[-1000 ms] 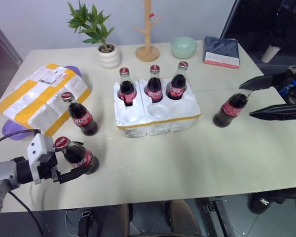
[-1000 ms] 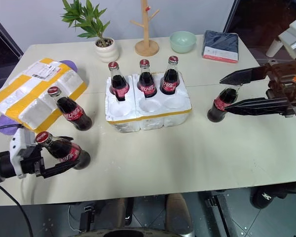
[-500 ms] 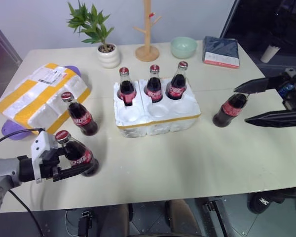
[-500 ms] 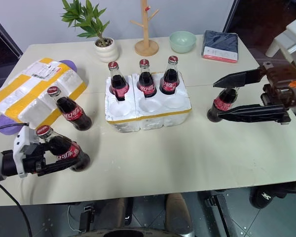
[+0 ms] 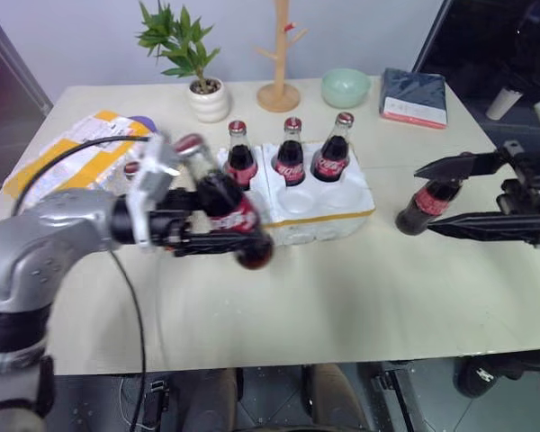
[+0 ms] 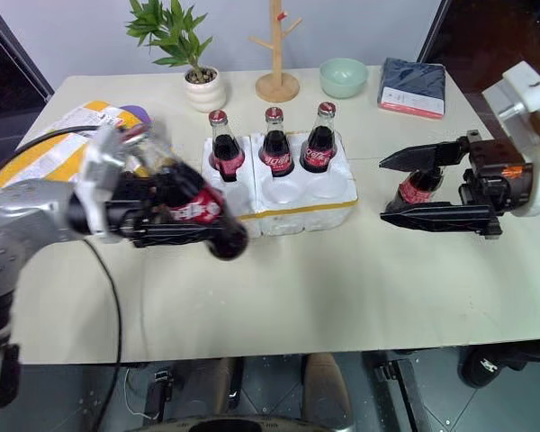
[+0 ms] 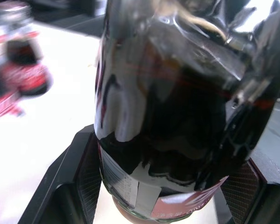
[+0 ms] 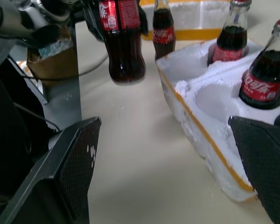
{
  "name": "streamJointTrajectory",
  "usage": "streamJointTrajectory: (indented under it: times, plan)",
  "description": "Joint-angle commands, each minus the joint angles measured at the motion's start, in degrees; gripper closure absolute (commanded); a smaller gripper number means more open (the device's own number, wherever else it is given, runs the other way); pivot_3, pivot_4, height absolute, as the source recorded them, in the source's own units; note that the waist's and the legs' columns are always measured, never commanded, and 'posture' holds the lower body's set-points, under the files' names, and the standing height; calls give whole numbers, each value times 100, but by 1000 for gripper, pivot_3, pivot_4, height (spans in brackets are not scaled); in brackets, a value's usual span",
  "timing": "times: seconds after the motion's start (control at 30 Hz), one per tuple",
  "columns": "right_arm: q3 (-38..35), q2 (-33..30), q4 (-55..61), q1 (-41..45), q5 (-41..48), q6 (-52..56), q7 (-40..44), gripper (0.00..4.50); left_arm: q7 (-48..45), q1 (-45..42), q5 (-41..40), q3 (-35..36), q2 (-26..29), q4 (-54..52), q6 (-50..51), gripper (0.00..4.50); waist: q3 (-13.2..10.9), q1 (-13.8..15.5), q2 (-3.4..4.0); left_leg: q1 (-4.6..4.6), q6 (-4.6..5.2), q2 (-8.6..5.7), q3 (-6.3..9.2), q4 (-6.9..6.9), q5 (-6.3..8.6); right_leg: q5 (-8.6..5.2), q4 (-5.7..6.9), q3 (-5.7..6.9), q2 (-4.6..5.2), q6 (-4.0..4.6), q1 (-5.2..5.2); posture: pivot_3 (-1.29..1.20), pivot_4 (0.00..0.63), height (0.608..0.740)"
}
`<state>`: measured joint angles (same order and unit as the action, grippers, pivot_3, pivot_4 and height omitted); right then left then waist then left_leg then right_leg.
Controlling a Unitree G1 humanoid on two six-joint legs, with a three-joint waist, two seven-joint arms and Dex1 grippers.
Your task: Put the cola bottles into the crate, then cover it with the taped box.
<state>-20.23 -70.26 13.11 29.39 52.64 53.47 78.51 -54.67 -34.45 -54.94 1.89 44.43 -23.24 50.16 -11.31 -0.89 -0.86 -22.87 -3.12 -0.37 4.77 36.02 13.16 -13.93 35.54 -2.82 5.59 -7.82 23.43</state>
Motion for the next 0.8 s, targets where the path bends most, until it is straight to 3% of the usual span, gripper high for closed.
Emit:
streamJointTrajectory:
  times: [0.03,0.17,0.43,0.8]
  plan:
    - [-440,23,249,-86,258,85,-218,0,430,-606,846,-420,-465,367,-521,1710,0,2,0,-1,0,0,0,2,0,0,0,0,0,0,0,0,150,739]
    - [-751,79,404,-334,407,177,-477,0,707,-1127,1444,-785,-1123,865,-777,1710,0,8,-1,-2,1,0,0,5,0,0,-1,0,-1,1,-2,0,150,739]
    - [-1196,213,655,-857,541,165,-815,0,1085,-1970,2377,-1012,-1839,1795,-1112,1710,-1,15,-1,-20,3,-2,4,15,1,6,-4,0,-1,-12,4,0,150,739]
    - [-1271,378,687,-1139,480,-46,-1096,0,537,-2117,3111,-1536,-2009,2268,-1279,1710,-1,18,-1,-34,3,-3,5,15,1,14,-6,0,-1,-25,16,0,150,739]
